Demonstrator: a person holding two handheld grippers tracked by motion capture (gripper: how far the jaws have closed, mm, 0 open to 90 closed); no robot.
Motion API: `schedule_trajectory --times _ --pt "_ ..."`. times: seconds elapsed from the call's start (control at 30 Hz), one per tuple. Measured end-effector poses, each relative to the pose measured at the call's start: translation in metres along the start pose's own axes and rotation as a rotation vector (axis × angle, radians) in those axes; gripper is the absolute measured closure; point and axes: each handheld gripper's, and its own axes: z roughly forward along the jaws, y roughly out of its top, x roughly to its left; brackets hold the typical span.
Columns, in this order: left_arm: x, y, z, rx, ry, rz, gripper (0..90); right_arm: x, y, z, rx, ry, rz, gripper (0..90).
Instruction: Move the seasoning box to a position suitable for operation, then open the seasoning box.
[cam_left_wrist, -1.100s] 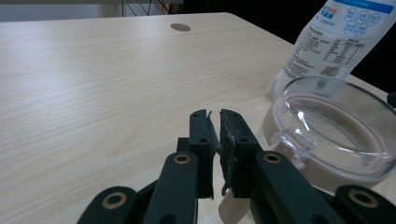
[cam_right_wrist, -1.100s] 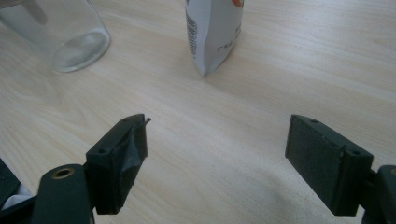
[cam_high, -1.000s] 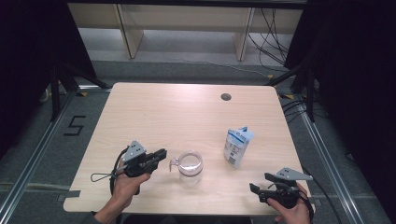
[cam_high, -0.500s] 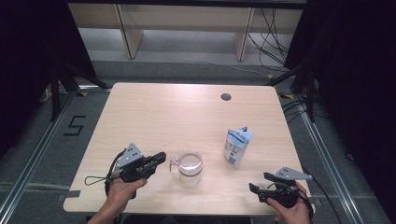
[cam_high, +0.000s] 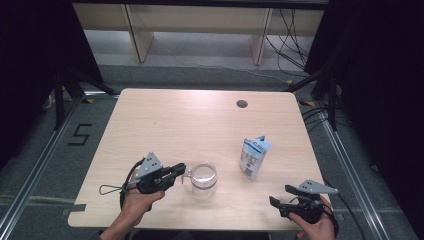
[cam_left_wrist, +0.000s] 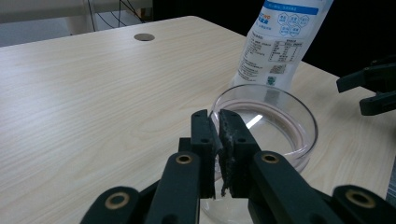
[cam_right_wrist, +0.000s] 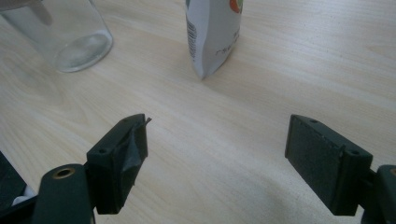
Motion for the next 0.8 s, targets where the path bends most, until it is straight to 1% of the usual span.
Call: schedule_trajectory --times 0.03,0.07,0.1,0.13,0.17,0.23,0.27,0.3,0.33,0.37,0.4,0.43,0.5,0.53,0.57,0.6,0.63,0.67,0.7,0.73,0.8 --pt "0.0000 0.0000 0.0000 0.000 0.000 0.000 84.1 0.0000 0.0000 0.0000 0.000 0.000 0.000 22.2" --pt "-0.0014 -0.0003 0.0022 0.008 0.000 0.008 84.1 -0.0015 0.0014 0.0005 -0.013 -0.017 -0.039 22.2" --pt "-0.0014 -0.0003 0.0022 0.008 0.000 0.008 84.1 -0.0001 0.0015 0.0012 -0.009 -0.011 -0.028 22.2" --pt "-0.0018 -0.0006 0.0033 0.010 -0.002 0.014 84.1 -0.0001 0.0015 0.0012 -0.009 -0.011 -0.028 22.2" --pt "-0.0019 -0.0012 0.0046 0.014 0.003 0.016 84.1 0.0018 0.0019 0.0013 0.006 -0.007 -0.028 22.2" --pt "-0.0012 -0.0013 0.0051 0.013 0.002 0.015 84.2 0.0027 0.0018 0.0014 0.016 -0.002 -0.022 22.2" --pt "-0.0004 -0.0015 0.0053 0.013 0.000 0.016 84.2 0.0000 0.0023 0.0017 0.001 -0.006 -0.063 22.2" --pt "-0.0001 -0.0017 0.0053 0.015 0.009 0.012 84.2 0.0027 0.0017 0.0012 0.011 0.002 -0.024 22.4" --pt "0.0007 -0.0019 0.0054 0.020 0.010 0.016 84.2 0.0023 0.0016 0.0012 0.010 0.000 -0.022 22.9" --pt "0.0012 -0.0028 0.0068 0.013 0.004 0.009 84.2 0.0005 0.0015 0.0014 0.004 -0.005 -0.037 24.4" --pt "0.0012 -0.0028 0.0068 0.013 0.004 0.009 84.0 0.0005 0.0015 0.0014 0.004 -0.005 -0.037 24.4" --pt "0.0014 -0.0025 0.0069 0.015 0.006 0.016 84.0 -0.0019 0.0018 0.0021 -0.003 -0.003 -0.063 24.4" --pt "0.0012 -0.0028 0.0069 0.015 0.007 0.016 84.0 -0.0019 0.0017 0.0022 -0.002 -0.008 -0.065 24.4" --pt "0.0010 -0.0031 0.0068 0.013 0.009 0.019 84.0 0.0008 0.0013 0.0019 0.003 -0.006 -0.036 24.4" --pt "0.0005 -0.0030 0.0059 0.019 0.015 0.022 84.0 0.0026 0.0013 0.0012 0.015 0.003 -0.018 24.4" --pt "0.0004 -0.0029 0.0054 0.023 0.017 0.026 84.1 0.0029 0.0009 0.0026 0.009 0.005 -0.025 24.4" --pt "0.0006 -0.0034 0.0055 0.022 0.020 0.030 84.1 0.0019 0.0012 0.0031 -0.003 -0.004 -0.043 24.4" --pt "0.0006 -0.0034 0.0055 0.022 0.020 0.030 84.0 0.0019 0.0012 0.0031 -0.003 -0.004 -0.043 24.4" --pt "0.0013 -0.0042 0.0061 0.016 0.014 0.023 84.1 0.0043 0.0017 0.0033 0.008 0.000 -0.024 24.4" --pt "0.0013 -0.0042 0.0061 0.016 0.014 0.023 84.1 0.0053 0.0018 0.0031 0.014 0.004 -0.020 24.4" --pt "0.0010 -0.0043 0.0060 0.015 0.014 0.034 84.1 0.0057 0.0021 0.0030 0.018 0.002 -0.029 24.4"
